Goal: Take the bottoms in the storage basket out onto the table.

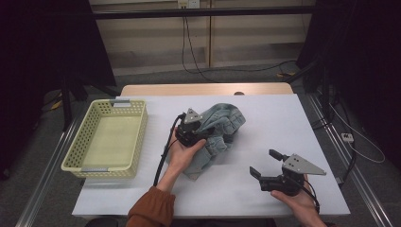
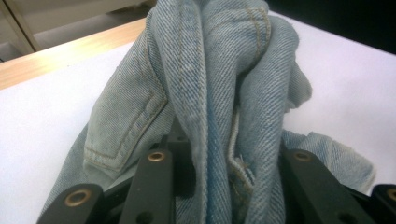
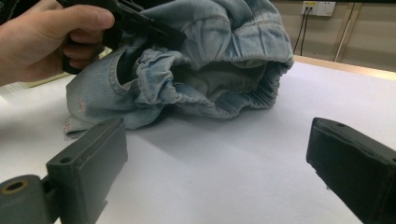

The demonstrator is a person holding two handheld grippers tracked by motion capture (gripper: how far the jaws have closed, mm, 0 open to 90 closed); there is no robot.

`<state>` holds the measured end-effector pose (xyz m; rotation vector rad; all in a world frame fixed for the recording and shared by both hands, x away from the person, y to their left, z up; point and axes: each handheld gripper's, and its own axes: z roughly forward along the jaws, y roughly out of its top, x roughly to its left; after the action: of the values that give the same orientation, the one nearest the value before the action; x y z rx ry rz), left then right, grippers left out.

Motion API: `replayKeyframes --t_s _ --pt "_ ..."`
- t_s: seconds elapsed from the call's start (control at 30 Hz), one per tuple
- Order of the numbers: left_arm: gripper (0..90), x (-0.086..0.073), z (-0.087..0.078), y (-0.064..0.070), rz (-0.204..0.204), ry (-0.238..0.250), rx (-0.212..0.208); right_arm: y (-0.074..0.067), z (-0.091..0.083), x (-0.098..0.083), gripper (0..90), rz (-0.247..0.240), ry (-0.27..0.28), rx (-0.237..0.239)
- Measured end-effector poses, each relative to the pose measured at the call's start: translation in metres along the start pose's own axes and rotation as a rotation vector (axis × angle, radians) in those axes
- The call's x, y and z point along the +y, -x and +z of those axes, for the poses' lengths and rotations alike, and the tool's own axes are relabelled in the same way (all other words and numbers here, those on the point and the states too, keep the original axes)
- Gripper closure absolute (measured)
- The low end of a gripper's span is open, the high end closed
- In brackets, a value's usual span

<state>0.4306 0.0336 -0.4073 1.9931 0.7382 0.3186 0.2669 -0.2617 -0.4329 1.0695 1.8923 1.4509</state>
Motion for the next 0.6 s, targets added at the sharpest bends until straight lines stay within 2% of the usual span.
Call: replayKeyframes --t_s 0.13,0.3,0.43,0.6 --pt "66.7 -0.003 0.003 0.001 0.0 -0.017 -0.006 0.0 0.0 0.0 5.2 -0.001 -0.001 0.0" --pt "66.1 -0.005 0.008 0.003 0.02 -0.045 -0.012 0.0 0.0 0.0 5.2 -0.001 -0.001 0.001" --pt "65.3 -0.008 0.013 0.004 0.011 -0.063 -0.023 0.0 0.0 0.0 5.2 -0.001 -0.001 0.001" --pt "63.9 -0.01 0.019 0.005 0.031 -0.092 -0.027 0.0 0.0 0.0 5.2 -0.001 -0.002 0.002"
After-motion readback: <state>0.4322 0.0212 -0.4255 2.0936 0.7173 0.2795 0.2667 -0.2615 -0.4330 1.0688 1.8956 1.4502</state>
